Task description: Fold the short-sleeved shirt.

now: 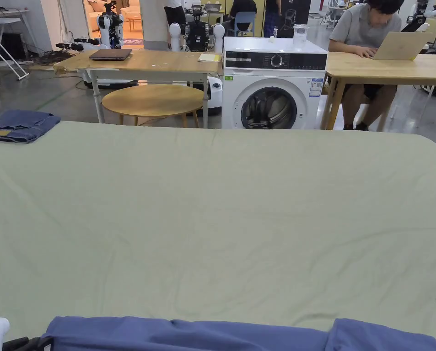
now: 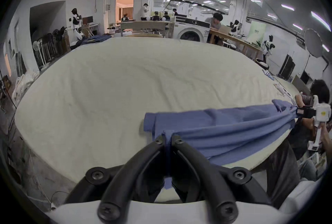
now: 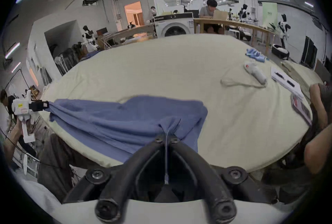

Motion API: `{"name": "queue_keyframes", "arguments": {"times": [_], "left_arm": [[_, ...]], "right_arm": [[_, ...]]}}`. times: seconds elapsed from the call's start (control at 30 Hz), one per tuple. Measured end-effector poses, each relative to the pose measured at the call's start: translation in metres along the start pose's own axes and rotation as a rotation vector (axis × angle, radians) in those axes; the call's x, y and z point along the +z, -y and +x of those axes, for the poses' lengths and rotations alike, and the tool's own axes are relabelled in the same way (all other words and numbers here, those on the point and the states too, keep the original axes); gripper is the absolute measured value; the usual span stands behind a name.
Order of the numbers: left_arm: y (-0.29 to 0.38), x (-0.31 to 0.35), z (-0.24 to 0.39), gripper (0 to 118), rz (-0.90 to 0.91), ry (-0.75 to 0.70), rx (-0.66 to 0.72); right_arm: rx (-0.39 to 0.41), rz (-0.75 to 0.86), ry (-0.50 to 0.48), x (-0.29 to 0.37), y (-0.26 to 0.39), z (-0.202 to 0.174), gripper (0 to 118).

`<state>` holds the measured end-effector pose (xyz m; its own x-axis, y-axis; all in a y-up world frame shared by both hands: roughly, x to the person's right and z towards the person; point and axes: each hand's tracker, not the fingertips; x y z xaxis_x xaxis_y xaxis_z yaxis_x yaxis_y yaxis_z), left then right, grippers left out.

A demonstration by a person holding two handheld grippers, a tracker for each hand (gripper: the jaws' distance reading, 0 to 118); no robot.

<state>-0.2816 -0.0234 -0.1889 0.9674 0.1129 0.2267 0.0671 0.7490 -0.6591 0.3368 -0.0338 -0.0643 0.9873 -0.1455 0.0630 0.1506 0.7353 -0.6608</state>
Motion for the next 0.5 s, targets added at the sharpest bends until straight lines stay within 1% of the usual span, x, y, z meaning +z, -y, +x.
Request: {"name": "queue_keyframes", "arguments": {"times": [0.03, 0.07, 0.1, 0.13, 0.17, 0.2, 0.23, 0.27, 0.3, 0.37, 0.4, 0.43, 0.47, 0.5], "left_arm": [[0.003, -0.002, -0.001, 0, -0.006, -0.001, 0.006], [0.004, -0.004, -0.002, 5, -0.012, -0.001, 0.017], [0.005, -0.004, -0.004, 10, -0.013, 0.007, 0.031], [0.005, -0.002, -0.003, 17, -0.020, 0.004, 0.040], [0.004, -0.002, -0.001, 26, -0.032, -0.018, 0.040], [0.004, -0.003, 0.000, 69, -0.031, -0.046, 0.024], [0.003, 0.001, 0.003, 110, -0.029, -0.083, 0.011], [0.001, 0.008, 0.007, 114, -0.012, -0.090, 0.011], [-0.004, 0.012, 0.007, 113, -0.014, -0.078, 0.027], [-0.010, 0.018, 0.011, 113, -0.009, -0.105, 0.070], [-0.008, 0.018, -0.001, 113, 0.005, -0.114, 0.081], [-0.011, 0.021, 0.001, 107, 0.012, -0.113, 0.091], [-0.013, 0.025, 0.004, 96, 0.033, -0.119, 0.104], [-0.016, 0.028, 0.008, 75, 0.049, -0.132, 0.106]], "right_arm": [[0.004, -0.011, 0.006, -0.003, 0.002, -0.001, 0], [0.000, -0.017, 0.000, -0.006, 0.004, -0.001, 0], [-0.003, -0.019, 0.002, -0.007, 0.005, -0.001, 5], [-0.005, -0.018, 0.007, -0.007, 0.005, -0.001, 8], [-0.011, -0.013, 0.013, -0.006, 0.003, -0.002, 14], [-0.019, 0.001, 0.042, -0.005, 0.002, -0.004, 45], [-0.020, -0.001, 0.041, -0.006, -0.001, -0.005, 101], [-0.023, 0.004, 0.026, -0.004, -0.003, -0.006, 118], [-0.014, 0.049, 0.033, 0.005, -0.007, -0.014, 118], [-0.018, 0.049, 0.052, 0.008, -0.017, -0.025, 118], [-0.012, 0.071, 0.051, 0.009, -0.021, -0.033, 118], [-0.004, 0.099, 0.051, 0.013, -0.024, -0.040, 118], [-0.001, 0.103, 0.058, 0.014, -0.028, -0.050, 118], [0.000, 0.109, 0.056, 0.014, -0.032, -0.061, 114]]}}
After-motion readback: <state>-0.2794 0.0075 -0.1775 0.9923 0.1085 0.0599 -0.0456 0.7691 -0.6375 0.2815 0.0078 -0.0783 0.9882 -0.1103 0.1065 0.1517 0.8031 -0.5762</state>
